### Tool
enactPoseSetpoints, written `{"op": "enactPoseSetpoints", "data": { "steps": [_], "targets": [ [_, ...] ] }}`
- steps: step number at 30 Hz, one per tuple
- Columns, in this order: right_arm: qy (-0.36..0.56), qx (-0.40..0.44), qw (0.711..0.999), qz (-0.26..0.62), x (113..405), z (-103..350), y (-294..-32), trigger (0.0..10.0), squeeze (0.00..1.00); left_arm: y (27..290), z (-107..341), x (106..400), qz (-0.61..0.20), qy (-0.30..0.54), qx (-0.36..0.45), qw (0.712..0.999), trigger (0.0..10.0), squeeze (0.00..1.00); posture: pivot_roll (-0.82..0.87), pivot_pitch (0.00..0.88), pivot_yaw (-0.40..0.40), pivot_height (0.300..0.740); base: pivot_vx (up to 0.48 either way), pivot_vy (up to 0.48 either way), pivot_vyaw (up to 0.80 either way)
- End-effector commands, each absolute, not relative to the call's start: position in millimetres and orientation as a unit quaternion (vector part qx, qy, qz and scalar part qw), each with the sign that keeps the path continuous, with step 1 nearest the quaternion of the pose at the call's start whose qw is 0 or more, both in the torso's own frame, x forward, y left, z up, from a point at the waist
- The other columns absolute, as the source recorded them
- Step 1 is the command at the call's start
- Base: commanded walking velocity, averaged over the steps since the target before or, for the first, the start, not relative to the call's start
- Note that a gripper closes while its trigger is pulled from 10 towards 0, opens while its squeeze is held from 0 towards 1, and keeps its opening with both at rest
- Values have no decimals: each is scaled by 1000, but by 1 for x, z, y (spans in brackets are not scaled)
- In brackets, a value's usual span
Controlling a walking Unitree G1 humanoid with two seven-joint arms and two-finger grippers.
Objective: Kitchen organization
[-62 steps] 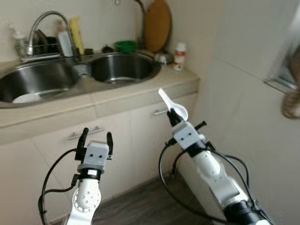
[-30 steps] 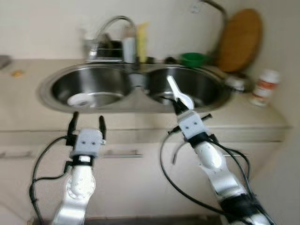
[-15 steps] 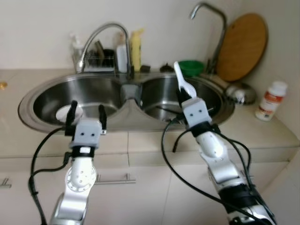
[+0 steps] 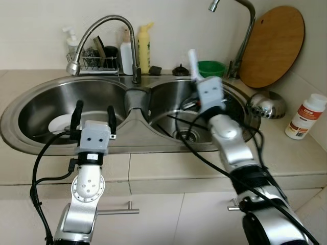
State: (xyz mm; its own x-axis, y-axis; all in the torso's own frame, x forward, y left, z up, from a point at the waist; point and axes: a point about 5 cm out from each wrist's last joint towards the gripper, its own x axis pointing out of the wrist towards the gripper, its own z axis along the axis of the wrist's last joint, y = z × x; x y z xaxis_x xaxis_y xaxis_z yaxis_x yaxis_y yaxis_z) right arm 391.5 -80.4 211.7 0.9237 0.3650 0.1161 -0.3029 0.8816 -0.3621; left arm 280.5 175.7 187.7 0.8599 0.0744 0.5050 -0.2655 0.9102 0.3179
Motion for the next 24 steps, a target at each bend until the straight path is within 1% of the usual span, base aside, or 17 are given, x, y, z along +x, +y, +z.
{"op": "enactPoseSetpoints", "data": {
  "steps": [1, 4, 7, 9, 12, 15, 16, 17, 18, 24],
  "targets": [
    [-41, -177, 968, 170, 398, 203, -83, 10000, 0, 174, 192, 282, 89, -255, 194, 943, 10000, 0, 4, 0, 0, 740, 0, 0, 0],
    [-14, -157, 973, 170, 405, 205, -81, 10000, 0, 173, 193, 282, 87, -255, 193, 943, 10000, 0, 3, 0, -1, 740, 0, 0, 0],
    [9, -172, 970, 173, 410, 207, -80, 10000, 0, 173, 191, 282, 84, -253, 194, 944, 10000, 0, 2, 0, -3, 740, 0, 0, 0],
    [48, -172, 971, 159, 414, 205, -84, 10000, 0, 171, 190, 282, 83, -251, 193, 945, 10000, 0, 8, 0, -6, 740, 0, 0, 0],
    [54, -169, 973, 149, 416, 207, -88, 10000, 0, 169, 190, 282, 81, -251, 192, 945, 10000, 0, 20, 0, -14, 740, 0, 0, 0],
    [79, -145, 976, 139, 417, 203, -95, 10000, 0, 169, 190, 281, 81, -249, 192, 946, 10000, 0, 33, 0, -21, 740, 0, 0, 0],
    [86, -140, 976, 140, 417, 200, -96, 10000, 165, 169, 189, 280, 82, -248, 192, 946, 10000, 0, 34, 0, -21, 740, 0, 0, 0],
    [89, -137, 977, 140, 416, 199, -98, 10000, 525, 170, 189, 280, 83, -247, 192, 946, 10000, 0, 34, 0, -21, 740, 0, 0, 0],
    [92, -125, 978, 139, 417, 199, -99, 10000, 1000, 171, 188, 279, 84, -246, 193, 946, 10000, 0, 34, 0, -21, 740, 0, 0, 0],
    [89, -105, 982, 132, 417, 199, -104, 10000, 1000, 171, 186, 279, 82, -241, 193, 948, 10000, 0, 29, 0, -16, 740, 0, 0, 0]
  ]
}}
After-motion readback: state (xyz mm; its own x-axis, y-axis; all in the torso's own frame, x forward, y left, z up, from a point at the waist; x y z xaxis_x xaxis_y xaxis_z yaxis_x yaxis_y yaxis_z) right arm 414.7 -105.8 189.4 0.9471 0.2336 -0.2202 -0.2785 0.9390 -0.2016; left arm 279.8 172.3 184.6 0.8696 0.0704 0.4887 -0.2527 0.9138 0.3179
